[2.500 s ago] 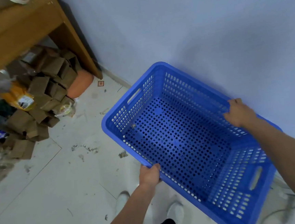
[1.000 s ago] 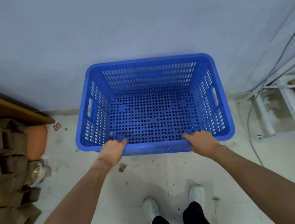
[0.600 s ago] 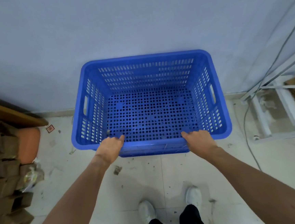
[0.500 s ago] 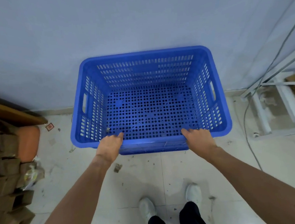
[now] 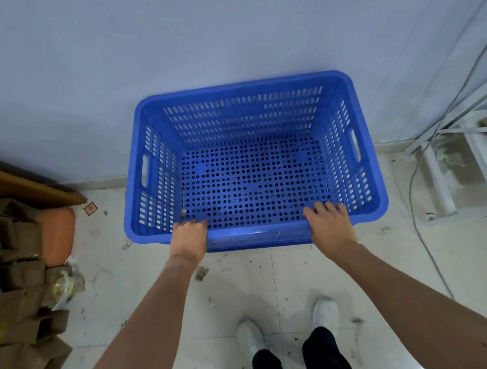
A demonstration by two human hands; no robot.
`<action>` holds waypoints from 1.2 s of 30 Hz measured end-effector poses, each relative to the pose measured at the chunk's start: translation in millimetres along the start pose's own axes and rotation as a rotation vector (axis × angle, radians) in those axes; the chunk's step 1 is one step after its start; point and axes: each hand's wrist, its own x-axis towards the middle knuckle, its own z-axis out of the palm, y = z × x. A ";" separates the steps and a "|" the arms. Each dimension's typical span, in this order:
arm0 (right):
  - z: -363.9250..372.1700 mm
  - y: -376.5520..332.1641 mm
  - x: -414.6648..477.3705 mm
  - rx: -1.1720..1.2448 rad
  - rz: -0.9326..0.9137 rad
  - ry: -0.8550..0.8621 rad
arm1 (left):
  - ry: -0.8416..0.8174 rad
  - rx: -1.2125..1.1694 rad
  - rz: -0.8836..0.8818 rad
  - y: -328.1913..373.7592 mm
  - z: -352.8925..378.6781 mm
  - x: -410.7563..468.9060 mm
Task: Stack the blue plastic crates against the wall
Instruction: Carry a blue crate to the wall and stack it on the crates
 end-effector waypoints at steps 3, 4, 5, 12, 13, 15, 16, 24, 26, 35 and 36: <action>-2.8 1.3 -0.3 0.022 -0.001 -0.028 | -0.059 -0.100 0.000 -1.2 -5.5 -0.8; -3.7 2.5 -1.1 0.040 -0.008 -0.025 | -0.064 -0.146 -0.006 -1.0 -7.0 -3.6; -4.3 3.6 -2.3 0.059 -0.018 -0.023 | -0.066 -0.184 -0.010 -0.5 -8.0 -7.8; -10.1 20.0 -1.8 0.244 0.046 -0.135 | -0.065 -0.363 -0.040 11.8 -13.2 -49.8; -12.0 22.1 -3.2 0.214 0.051 -0.169 | -0.085 -0.389 -0.046 13.4 -16.3 -57.1; -17.3 24.4 -7.1 0.139 0.017 -0.234 | -0.130 -0.451 -0.065 16.1 -24.7 -70.5; -22.0 25.8 -11.3 0.132 0.013 -0.264 | -0.152 -0.465 -0.071 17.1 -30.7 -76.4; -51.5 43.8 -28.9 0.128 -0.137 -0.249 | -0.211 -0.294 -0.042 16.2 -66.1 -84.0; -46.1 44.8 -21.3 0.184 -0.170 -0.209 | -0.196 -0.285 -0.035 13.5 -64.4 -72.7; -1.2 -4.2 -4.6 0.118 -0.262 0.021 | -0.087 -0.256 -0.010 25.0 -41.4 -50.4; 0.8 -4.6 -2.9 0.104 -0.255 0.032 | -0.074 -0.217 0.007 21.9 -39.7 -46.9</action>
